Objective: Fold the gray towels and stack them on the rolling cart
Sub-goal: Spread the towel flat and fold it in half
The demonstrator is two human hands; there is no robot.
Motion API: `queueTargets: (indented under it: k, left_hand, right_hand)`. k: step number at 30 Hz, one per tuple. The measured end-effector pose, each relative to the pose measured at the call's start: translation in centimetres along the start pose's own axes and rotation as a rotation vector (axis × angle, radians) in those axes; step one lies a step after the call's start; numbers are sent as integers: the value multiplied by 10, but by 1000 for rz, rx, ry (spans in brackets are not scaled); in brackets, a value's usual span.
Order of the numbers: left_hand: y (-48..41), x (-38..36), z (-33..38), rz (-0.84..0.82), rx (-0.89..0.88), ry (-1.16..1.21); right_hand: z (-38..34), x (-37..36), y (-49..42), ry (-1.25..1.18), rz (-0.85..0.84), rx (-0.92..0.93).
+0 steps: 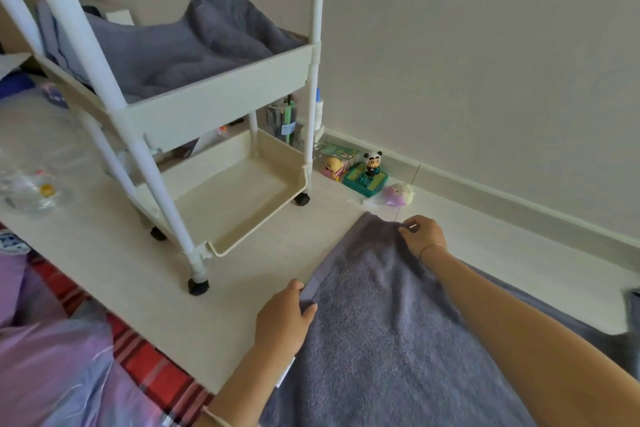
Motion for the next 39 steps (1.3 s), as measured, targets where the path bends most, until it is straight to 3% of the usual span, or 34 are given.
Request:
queueTargets:
  k: [3,6,8,12,17,20,23,26,30,36,39]
  left_hand:
    - [0,-13,19,96,-198,-211]
    - [5,-42,45,-4,-418,-260]
    - [-2,-58,63,-156,-383,-257]
    - [-37,-60,86,-150,-330,-268]
    - [-66,-76,84,-124,-217,-319]
    - [-63,-78,90,-116,-154,-338]
    - [-64,-76,106,-86,-146,-384]
    - [-71,-85,129,-63,-355,-373]
    - [-84,-110,168,-215,-730,-161]
    - [-113,-126,192,-223,-824,-165]
    - [-122,-123,199,-305,-834,-185]
  right_hand:
    - [8,0,4,77,-58,-40]
    - [22,10,13,120,-117,10]
    - [35,23,16,76,-152,22]
    - [51,36,14,140,-229,79]
    - [54,36,16,61,89,143]
    - [75,39,14,186,25,30]
    - [102,61,14,158,-65,4]
    - [130,93,21,180,-176,32]
    - [171,130,34,144,-263,-22]
    - [217,164,51,258,-260,71]
    - [226,170,56,283,-245,127]
Point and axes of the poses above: each hand's wrist, its own y-axis away from the middle knuckle, its own x-axis out of the back of the hand, z = x × y, the point moved 1 cm from there along -y, towards the middle knuckle, and after that the axes turned 4 degrees about y, right-handed, at the moved point
